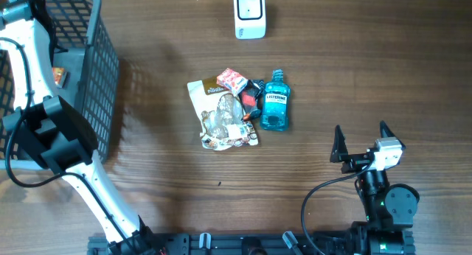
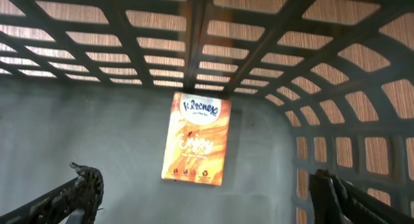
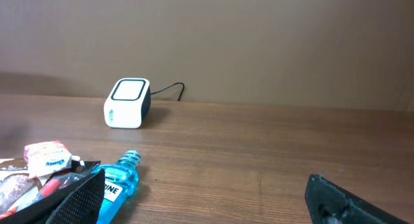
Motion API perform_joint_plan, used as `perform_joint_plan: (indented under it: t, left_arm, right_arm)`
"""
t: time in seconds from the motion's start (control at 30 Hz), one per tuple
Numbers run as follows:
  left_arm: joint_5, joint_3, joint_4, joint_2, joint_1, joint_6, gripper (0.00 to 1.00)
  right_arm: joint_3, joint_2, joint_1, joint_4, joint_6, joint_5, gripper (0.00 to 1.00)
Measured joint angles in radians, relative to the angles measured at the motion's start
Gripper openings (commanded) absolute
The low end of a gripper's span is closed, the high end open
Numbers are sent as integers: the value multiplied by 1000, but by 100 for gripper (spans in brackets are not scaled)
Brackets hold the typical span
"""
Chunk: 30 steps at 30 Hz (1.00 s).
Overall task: Scan the item barcode
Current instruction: 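Return the left gripper into the basket toward the last tissue pack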
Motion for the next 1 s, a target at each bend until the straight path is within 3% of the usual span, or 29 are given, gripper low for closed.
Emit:
perform_joint_plan:
  t: [0.27, 0.67, 0.87, 1.0]
  left_arm:
    - [42, 0, 7, 1, 2, 82, 100]
    - [64, -2, -154, -31, 13, 109, 100]
    - [199, -4, -191, -147, 18, 237, 100]
    - [258, -3, -302, -237, 18, 282, 100]
  right_arm:
    - [0, 0, 0, 0, 0, 0, 100]
    - [0, 1, 0, 0, 0, 0, 100]
    - [0, 1, 0, 0, 0, 0, 100]
    - [0, 1, 0, 0, 0, 0, 100]
